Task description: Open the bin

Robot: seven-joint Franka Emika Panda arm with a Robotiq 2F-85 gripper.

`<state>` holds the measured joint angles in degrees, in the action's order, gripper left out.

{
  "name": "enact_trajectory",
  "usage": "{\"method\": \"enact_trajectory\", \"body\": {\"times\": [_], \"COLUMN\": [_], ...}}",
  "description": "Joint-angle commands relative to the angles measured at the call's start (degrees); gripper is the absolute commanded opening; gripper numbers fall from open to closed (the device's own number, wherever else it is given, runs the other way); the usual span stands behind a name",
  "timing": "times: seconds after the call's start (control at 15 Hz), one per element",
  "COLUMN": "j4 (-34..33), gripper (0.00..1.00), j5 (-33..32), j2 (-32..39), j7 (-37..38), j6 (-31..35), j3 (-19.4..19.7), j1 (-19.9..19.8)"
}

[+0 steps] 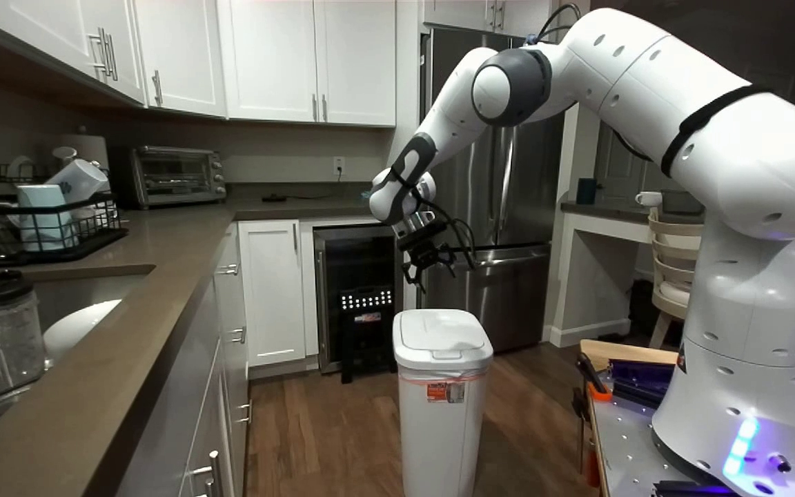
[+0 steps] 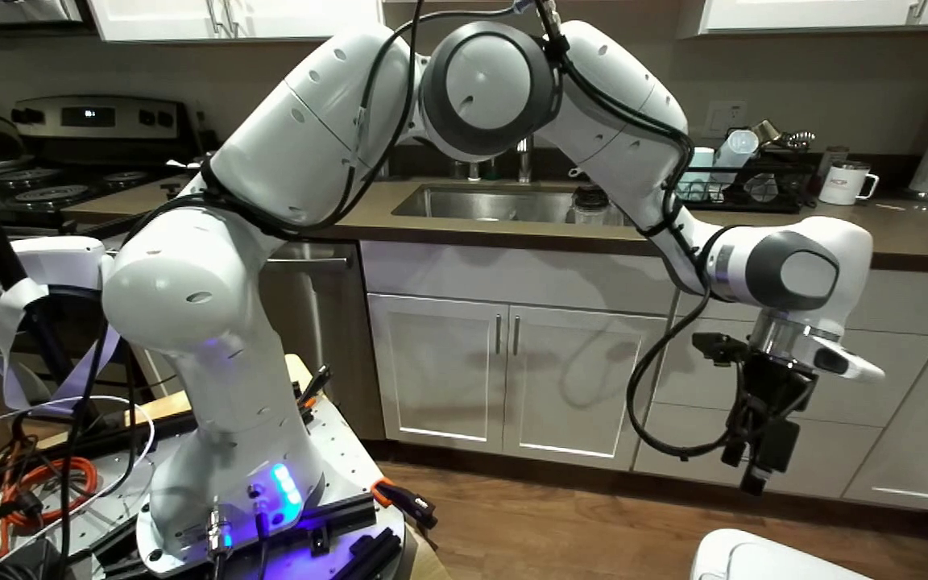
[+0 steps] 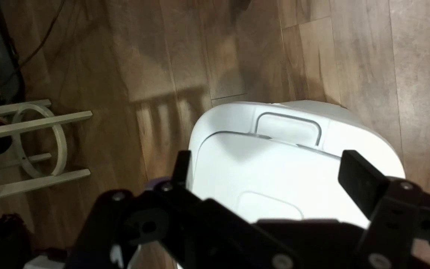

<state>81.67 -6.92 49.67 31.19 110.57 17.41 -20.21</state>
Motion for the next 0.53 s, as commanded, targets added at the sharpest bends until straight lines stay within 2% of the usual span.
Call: {"method": "enact_trajectory", "body": {"times": [0.0,0.2,0.47], "j4": [-0.64,-0.75,3.39], "gripper": [1.0,1.0,1.0], "j5": [2.02,2.55,2.65], "j2": [0.45,0.46,0.15], "j7": [-2.52,-3.79,-11.19], "j6": [-0.2,-0.22,3.84], "j3": [1.38,1.21,-0.63], "j1": [-0.33,-1.26,-2.13]}}
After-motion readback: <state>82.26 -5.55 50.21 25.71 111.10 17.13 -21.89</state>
